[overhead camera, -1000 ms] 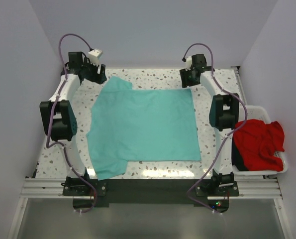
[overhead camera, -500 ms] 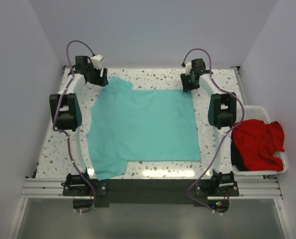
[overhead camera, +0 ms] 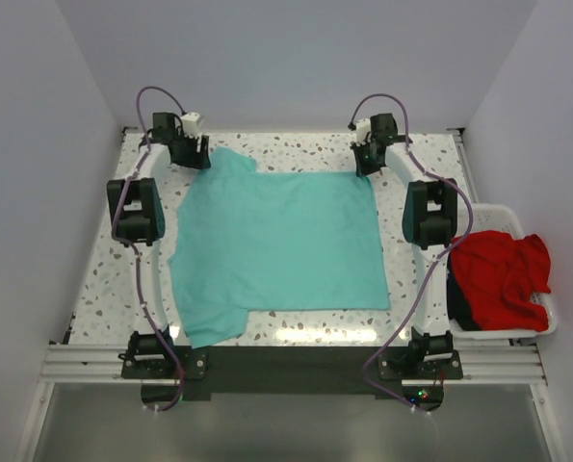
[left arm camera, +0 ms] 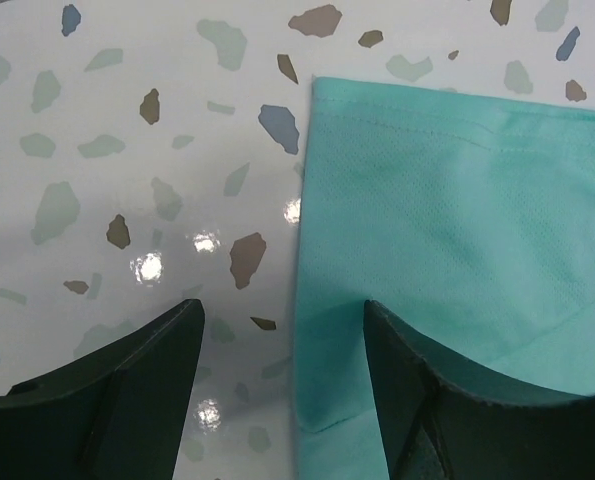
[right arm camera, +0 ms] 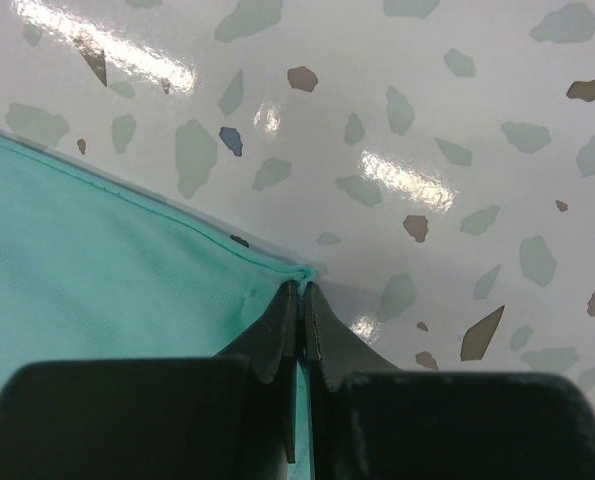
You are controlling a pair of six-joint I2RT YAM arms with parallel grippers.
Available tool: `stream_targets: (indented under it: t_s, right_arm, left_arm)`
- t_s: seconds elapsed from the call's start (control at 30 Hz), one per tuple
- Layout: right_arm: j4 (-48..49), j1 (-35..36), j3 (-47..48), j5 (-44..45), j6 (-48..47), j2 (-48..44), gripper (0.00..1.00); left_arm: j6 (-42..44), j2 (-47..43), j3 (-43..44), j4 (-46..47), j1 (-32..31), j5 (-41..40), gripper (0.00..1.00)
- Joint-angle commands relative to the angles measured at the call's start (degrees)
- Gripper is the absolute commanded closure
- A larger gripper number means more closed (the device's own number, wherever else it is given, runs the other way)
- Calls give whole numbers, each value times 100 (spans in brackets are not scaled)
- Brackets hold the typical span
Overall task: Fold and stack the t-shirts
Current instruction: Fold the tshirt
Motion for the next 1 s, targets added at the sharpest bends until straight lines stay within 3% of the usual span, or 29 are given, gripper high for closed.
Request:
stream_targets:
  t_s: [0.0,0.27,0.57,0.8,0.97]
  right_arm:
    - [-257,-44,154,-116,-173,139,100]
    - [-328,-35,146,-81,-234,113,100]
    - [-381,-44,207,-89,-252,104,100]
    - [-381,-35,190,-124,-261,34,100]
    - [-329,-61,163,-98,-287,-220,100]
  left_arm:
    - [-220,205,468,-36,16,166,31]
    - [-396,689,1074,-247,-142,228,42]
    - [-361,786,1005,-265,-291,96,54]
    - [-422,707,1013,-195,-256,-89,75]
    - [-466,391,908,51,-203,315,92]
